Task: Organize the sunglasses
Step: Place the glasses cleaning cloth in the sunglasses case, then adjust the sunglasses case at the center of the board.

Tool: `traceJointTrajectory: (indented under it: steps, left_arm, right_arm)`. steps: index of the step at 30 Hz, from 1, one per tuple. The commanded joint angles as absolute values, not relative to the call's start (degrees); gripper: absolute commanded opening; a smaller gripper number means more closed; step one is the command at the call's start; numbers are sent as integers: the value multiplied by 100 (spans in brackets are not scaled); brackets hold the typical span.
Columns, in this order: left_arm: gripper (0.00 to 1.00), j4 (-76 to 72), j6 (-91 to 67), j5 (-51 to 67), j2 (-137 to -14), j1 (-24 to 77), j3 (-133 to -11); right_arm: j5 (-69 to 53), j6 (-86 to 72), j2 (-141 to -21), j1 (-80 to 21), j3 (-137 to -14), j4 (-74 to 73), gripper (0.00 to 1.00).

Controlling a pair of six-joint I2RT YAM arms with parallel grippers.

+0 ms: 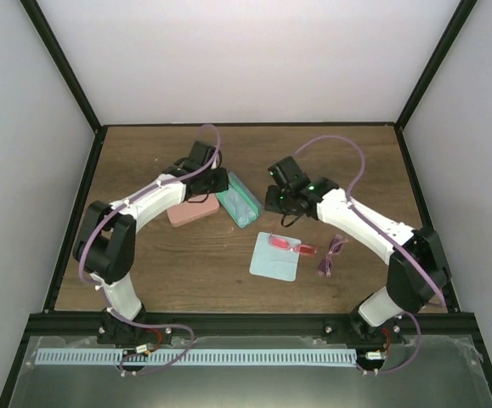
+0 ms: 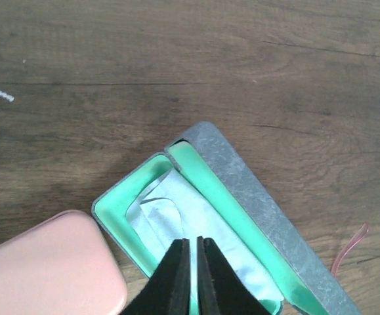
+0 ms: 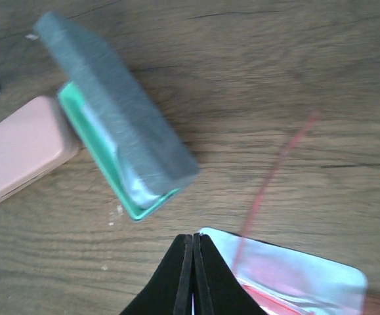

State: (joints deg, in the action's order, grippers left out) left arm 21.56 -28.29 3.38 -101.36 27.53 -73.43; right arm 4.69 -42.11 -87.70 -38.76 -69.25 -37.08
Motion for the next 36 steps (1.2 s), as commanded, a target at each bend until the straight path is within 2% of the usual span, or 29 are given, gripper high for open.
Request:
traceJointTrajectory:
  steps: [1, 5, 7, 11, 13, 15, 17, 19, 26, 33, 36]
  left_arm:
    - [9, 1888, -2624, 149, -9727, 3044, -7323]
    - [41, 1702, -2622, 8, -9245, 3453, -7059]
    - [48, 1673, -2637, 61, -9140, 3751, -6989]
    - [48, 1793, -2531, 316, -9230, 4300, -7021]
    - [40, 1819, -2427, 502, -9276, 4542, -6988]
    - [36, 1796, -2358, 589, -9298, 4785, -6912]
    - [23, 1737, -2338, 783, -9356, 4945, -6813]
    - [16, 1736, -2338, 984, -9467, 5093, -6776]
    - [16, 1912, -2407, 770, -9576, 5320, -6821]
    - [16, 2129, -2522, -57, -9580, 5300, -6903]
    - [12, 2285, -2587, -609, -9532, 5188, -6993]
  right_arm:
    - [684, -4559, -8362, -3443, -6675, -4335, 4]
    - [378, -4478, -7825, -2767, -5999, -4473, 45]
    - [293, -4384, -7763, -2496, -5774, -4627, 52]
    - [144, -4316, -7747, -2204, -5496, -4769, 53]
    - [115, -4296, -7709, -2068, -5448, -4754, 52]
    - [108, -4226, -7703, -1932, -5441, -4693, 51]
    - [94, -4143, -7795, -1794, -5453, -4598, 50]
    - [44, -4068, -7990, -1652, -5505, -4563, 47]
    - [366, -4262, -8046, -1482, -5660, -4879, 46]
    - [351, -4483, -7749, -1470, -5295, -5213, 44]
    - [275, -4553, -7672, -1470, -5195, -5226, 43]
